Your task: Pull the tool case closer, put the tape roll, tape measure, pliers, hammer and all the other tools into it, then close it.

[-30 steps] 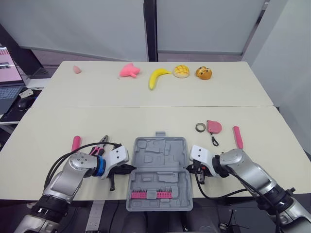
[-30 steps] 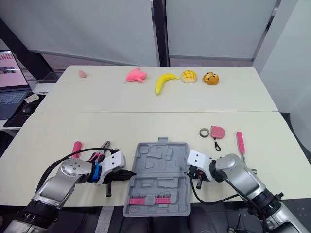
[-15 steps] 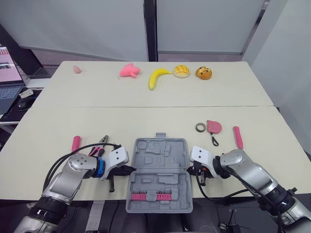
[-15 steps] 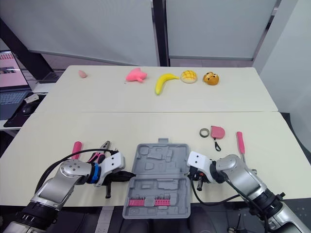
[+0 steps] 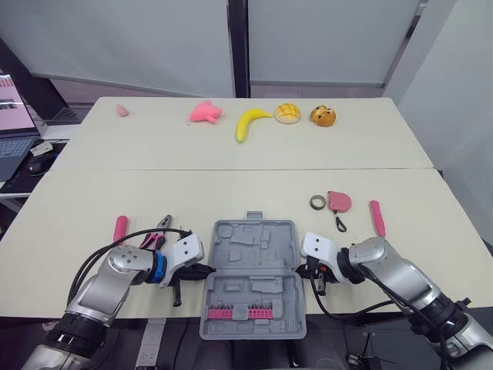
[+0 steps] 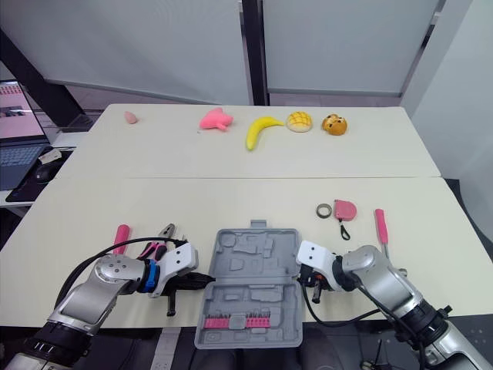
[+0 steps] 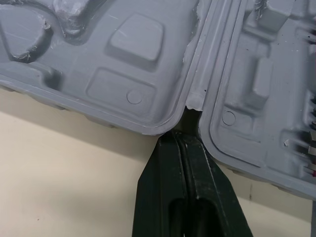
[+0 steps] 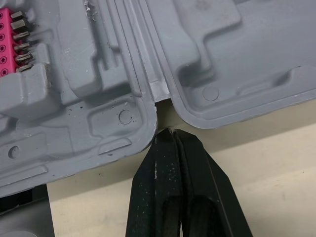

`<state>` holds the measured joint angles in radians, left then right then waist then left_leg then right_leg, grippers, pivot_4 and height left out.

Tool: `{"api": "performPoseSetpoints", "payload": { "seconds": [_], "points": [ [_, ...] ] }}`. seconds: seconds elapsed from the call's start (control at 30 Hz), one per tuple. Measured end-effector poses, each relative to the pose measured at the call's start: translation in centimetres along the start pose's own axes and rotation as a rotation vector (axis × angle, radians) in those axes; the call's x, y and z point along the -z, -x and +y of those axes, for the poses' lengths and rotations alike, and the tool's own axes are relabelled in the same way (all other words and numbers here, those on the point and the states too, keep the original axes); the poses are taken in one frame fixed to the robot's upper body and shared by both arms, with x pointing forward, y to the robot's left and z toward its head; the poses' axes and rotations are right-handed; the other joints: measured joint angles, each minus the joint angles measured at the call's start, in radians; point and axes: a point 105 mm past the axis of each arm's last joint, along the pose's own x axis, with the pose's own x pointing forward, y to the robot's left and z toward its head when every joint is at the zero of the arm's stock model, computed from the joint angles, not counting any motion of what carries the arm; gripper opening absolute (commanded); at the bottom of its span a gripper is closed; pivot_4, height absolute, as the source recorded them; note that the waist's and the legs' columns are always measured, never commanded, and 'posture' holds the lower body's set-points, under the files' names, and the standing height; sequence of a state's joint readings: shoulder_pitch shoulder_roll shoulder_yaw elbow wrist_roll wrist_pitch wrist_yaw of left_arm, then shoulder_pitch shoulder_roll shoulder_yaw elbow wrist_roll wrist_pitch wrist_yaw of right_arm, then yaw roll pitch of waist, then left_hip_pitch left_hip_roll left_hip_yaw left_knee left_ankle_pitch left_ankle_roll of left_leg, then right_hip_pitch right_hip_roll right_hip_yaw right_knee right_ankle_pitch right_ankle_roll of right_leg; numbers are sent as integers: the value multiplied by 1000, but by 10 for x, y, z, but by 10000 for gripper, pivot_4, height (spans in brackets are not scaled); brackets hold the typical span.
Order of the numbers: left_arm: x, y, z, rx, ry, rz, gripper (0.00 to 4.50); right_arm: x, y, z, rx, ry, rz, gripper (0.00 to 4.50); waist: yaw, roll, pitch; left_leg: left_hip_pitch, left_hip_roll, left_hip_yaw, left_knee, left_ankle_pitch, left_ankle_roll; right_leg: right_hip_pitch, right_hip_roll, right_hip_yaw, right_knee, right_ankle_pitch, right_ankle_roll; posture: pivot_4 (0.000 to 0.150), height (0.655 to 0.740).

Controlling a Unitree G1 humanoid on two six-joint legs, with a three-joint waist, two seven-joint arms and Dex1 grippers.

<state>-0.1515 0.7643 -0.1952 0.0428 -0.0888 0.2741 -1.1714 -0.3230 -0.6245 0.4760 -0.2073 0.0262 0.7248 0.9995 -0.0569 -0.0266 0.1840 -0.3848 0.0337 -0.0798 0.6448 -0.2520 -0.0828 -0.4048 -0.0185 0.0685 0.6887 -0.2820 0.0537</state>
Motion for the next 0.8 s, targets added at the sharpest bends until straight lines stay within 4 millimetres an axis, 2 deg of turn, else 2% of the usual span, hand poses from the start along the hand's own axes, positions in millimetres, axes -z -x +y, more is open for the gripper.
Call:
{"api": "performPoseSetpoints", "payload": {
  "seconds": [0.3,0.53,0.67,0.77,0.8],
  "points": [
    [3,5,1,1,-3,18,0,5,4,-2,26,-52,-14,226,0,0,0,0,0,0,0,0,0,0,0,0,0,0,0,1500,7255],
    [6,21,2,-25,-6,-10,0,23,29,-15,133,-93,5,226,1,0,0,-1,0,0,0,0,0,0,0,0,-1,0,0,1500,7255],
    [-6,56,15,-136,15,-133,0,19,58,-22,233,-42,-59,226,1,0,1,-1,0,0,0,0,0,0,0,0,-2,-1,2,1500,7255],
    [-2,98,31,-290,50,-163,0,14,88,-23,314,-46,-136,226,0,0,1,-1,1,0,-1,0,0,0,0,0,-2,-2,2,1500,7255],
    [1,114,39,-370,72,-182,1744,15,101,-24,352,-44,-151,75,2,0,1,-1,1,0,-1,0,0,0,0,0,-3,-2,2,1500,7255]
  ]
}}
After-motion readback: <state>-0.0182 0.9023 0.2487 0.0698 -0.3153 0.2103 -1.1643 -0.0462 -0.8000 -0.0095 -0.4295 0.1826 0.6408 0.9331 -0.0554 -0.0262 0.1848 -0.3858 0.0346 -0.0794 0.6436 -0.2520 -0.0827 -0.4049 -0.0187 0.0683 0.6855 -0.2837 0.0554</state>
